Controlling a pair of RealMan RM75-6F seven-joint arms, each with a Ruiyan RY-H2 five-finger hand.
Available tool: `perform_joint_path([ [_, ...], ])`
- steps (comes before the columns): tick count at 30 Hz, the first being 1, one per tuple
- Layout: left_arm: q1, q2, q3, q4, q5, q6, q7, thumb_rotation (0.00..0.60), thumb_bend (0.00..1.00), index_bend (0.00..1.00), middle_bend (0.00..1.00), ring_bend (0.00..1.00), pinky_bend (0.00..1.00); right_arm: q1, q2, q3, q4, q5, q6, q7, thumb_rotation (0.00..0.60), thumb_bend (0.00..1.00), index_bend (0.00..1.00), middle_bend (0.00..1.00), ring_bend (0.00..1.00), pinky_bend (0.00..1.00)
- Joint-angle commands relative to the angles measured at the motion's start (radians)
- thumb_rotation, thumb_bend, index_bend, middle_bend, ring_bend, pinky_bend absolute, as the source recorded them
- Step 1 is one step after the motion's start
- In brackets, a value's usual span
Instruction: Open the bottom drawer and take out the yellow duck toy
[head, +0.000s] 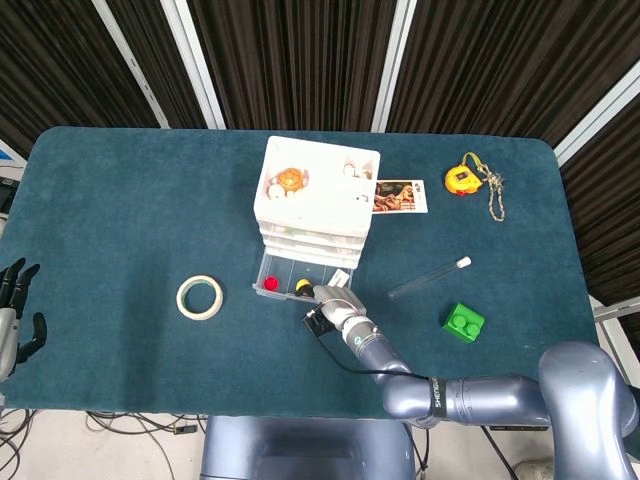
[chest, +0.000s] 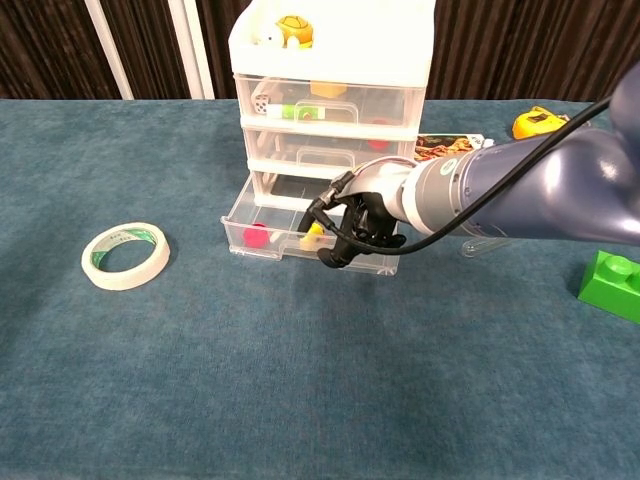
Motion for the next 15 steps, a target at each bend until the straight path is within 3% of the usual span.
perform_joint_path([
  [1, 0.000, 0.000, 0.000, 0.000, 0.000, 0.000, 0.000, 0.600, 0.61, 0.06, 0.00, 0.00, 0.00, -0.007, 0.008, 0.012, -0.007, -0.018, 0.006, 0.021, 0.600, 0.58, 0.20, 0.94, 0.92, 0.97],
  [5, 0.000, 0.000, 0.001, 0.000, 0.001, -0.002, -0.002, 0.600, 0.61, 0.06, 0.00, 0.00, 0.00, -0.022, 0.056, 0.036, -0.042, -0.040, -0.017, 0.058, 0.600, 0.55, 0.20, 0.94, 0.92, 0.97],
  [10, 0.000, -0.002, 0.001, -0.001, -0.001, 0.000, 0.003, 0.600, 0.61, 0.06, 0.00, 0.00, 0.00, -0.029, 0.138, 0.061, -0.080, -0.096, -0.029, 0.077, 0.600, 0.34, 0.20, 0.97, 0.95, 0.97],
  [15, 0.000, -0.002, 0.000, -0.004, -0.002, -0.001, 0.007, 0.600, 0.61, 0.06, 0.00, 0.00, 0.00, -0.010, 0.126, 0.013, -0.016, -0.263, 0.056, -0.005, 0.600, 0.25, 0.26, 1.00, 0.99, 1.00],
])
